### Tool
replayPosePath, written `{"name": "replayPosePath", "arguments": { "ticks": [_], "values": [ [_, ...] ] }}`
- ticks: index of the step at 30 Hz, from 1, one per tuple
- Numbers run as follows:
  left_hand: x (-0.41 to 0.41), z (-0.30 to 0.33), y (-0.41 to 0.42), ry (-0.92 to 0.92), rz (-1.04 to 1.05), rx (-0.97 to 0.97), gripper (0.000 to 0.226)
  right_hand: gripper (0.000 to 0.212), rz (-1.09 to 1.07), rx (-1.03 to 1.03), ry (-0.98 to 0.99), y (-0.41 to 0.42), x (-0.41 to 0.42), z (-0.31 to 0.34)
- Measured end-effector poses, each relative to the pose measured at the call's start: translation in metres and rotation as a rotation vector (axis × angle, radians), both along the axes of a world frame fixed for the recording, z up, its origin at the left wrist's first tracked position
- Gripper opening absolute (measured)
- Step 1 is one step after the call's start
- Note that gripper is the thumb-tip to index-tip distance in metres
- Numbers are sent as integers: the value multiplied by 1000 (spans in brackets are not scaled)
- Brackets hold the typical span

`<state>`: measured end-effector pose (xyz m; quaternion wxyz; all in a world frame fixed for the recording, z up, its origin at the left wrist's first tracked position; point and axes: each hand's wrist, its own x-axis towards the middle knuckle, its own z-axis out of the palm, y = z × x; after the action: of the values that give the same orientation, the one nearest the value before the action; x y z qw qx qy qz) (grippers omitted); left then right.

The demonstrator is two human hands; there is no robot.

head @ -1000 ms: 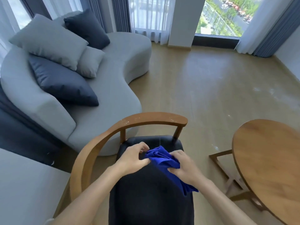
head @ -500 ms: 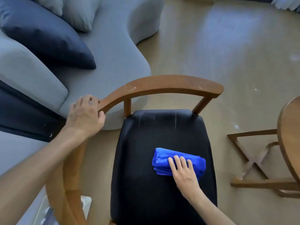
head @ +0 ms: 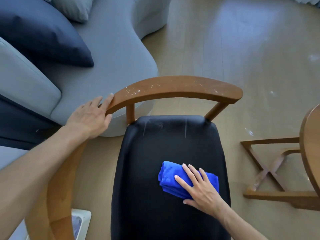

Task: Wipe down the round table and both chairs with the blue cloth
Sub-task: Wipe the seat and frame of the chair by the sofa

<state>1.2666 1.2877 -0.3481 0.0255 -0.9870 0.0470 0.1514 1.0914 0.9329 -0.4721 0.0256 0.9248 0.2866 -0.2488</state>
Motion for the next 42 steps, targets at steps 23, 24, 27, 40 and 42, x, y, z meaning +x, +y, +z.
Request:
{"name": "replayPosePath", "arguments": {
  "ticks": [23, 24, 27, 40, 42],
  "values": [
    [13, -12, 0, 43, -60, -21, 69, 57, -966, 234, -407, -11, 80, -19],
    [13, -12, 1, 40, -60, -26, 70, 56, -1050, 245, -420, -5, 89, -22],
    [15, -17, 3, 12, -80, -31, 71, 51, -1297, 256, -479, 25, 122, -29],
    [14, -20, 6, -31, -80, -53, 71, 46, -289, 278, -557, 117, 156, -30],
    [14, -21, 6, -34, -80, -61, 71, 47, -536, 214, -581, 57, 169, -25]
  ]
}}
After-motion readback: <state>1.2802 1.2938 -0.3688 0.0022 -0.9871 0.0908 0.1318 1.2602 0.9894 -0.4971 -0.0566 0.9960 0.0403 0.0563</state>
